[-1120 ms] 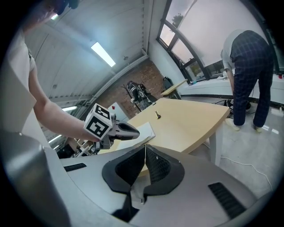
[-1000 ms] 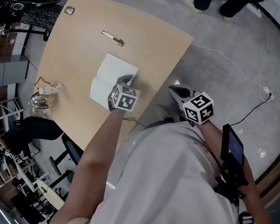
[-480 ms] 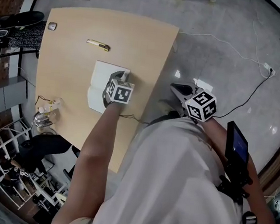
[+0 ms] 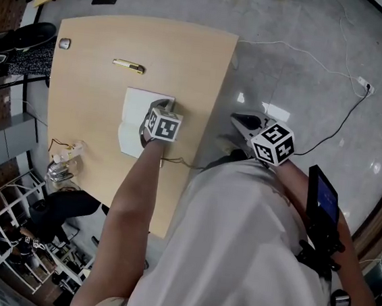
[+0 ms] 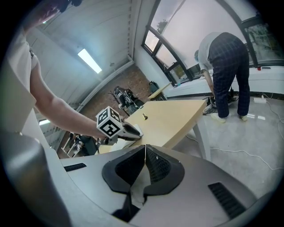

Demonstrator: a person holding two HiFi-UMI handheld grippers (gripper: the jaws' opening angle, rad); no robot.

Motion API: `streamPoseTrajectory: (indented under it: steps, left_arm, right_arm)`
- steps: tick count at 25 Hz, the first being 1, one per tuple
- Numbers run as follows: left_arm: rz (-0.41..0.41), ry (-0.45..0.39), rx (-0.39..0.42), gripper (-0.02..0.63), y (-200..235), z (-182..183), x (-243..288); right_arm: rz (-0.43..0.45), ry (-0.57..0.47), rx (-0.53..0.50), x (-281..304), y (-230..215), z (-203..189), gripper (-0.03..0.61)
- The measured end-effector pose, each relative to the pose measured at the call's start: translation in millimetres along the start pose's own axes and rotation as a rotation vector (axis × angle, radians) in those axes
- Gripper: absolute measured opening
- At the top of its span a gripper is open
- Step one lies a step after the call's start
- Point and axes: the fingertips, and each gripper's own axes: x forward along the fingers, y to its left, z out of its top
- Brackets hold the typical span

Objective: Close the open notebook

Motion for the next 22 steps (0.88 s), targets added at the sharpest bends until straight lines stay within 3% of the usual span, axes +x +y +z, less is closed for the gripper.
streamPoseTrajectory:
  steps: [5,8,22]
  left_arm:
    - [-0.036,-0.003,-0.084,0.071,0,1,4]
    - [-0.037,-0.039,-0.101,0.018,0,0,-2]
    - [0.211,-0.251,-0.280,0.003,25,-12,-60]
  right_arm:
    - [0.009,0.004,-0.007,3,-2,0,0.017]
    - [0.015,0.007,-0.014,3,2,2,0.017]
    - [0.081,0.057,-0.068,14,17,-3,0.017]
